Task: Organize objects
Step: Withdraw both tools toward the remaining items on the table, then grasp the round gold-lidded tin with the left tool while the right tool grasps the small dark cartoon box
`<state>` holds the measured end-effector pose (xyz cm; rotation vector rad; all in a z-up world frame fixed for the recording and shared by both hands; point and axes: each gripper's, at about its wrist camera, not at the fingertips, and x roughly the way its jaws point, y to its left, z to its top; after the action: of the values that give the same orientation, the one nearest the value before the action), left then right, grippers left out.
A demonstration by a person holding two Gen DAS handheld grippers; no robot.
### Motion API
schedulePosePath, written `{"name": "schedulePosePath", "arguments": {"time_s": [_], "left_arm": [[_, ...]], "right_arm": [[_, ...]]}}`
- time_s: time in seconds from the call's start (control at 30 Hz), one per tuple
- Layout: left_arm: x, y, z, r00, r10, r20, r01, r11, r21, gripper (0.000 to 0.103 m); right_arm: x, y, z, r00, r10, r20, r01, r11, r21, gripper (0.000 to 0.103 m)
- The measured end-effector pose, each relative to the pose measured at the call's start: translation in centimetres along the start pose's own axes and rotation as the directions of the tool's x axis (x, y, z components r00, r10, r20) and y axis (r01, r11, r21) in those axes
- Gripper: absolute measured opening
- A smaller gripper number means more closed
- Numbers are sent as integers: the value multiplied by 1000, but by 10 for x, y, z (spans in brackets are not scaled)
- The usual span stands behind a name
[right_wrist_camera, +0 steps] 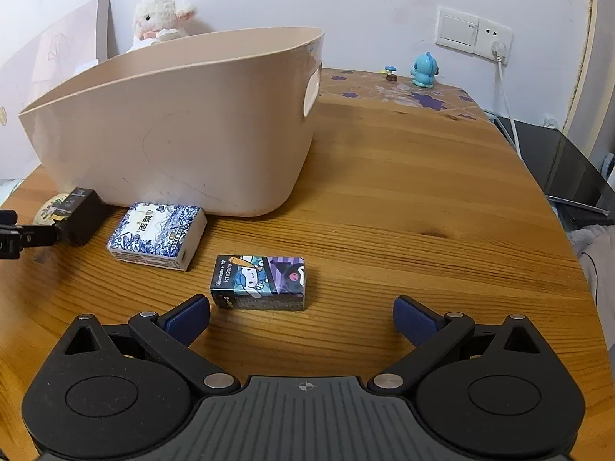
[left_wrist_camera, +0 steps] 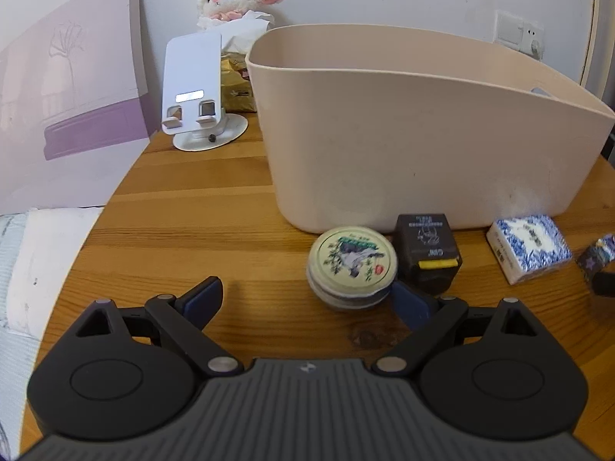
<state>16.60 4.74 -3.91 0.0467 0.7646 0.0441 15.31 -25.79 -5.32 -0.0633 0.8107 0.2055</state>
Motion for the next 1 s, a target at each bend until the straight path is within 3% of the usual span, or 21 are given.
{"name": "schedulePosePath", "arguments": {"time_s": [0.13,0.27,0.4,0.5,0.53,0.57,1.0], "left_arm": [[6,-3,2,1000,1,11,-1,1000,4,95],[13,-5,0,1000,2,12,-2,1000,6,94],[12,-1,-3,999,-30,33,32,999,-37,78],[8,-1,-1,998,-44,39,45,999,-30,56],[8,-1,0,999,-35,32,36,999,-28,56],[6,0,0,999,-19,29,20,999,-34,56],[-23,23,-13,999,18,40,-17,999,-33,56]], "right_arm": [[5,4,0,1000,-6,13,6,1000,-20,102],[5,8,1,1000,-8,29,9,999,-31,93],[5,10,3,999,-9,41,11,999,-30,84],[2,12,5,998,-6,57,8,999,-38,60],[1,13,5,998,-5,59,8,999,-40,50],[0,14,6,998,-10,59,12,999,-41,47],[-30,16,6,995,8,98,-1,997,-74,46]]}}
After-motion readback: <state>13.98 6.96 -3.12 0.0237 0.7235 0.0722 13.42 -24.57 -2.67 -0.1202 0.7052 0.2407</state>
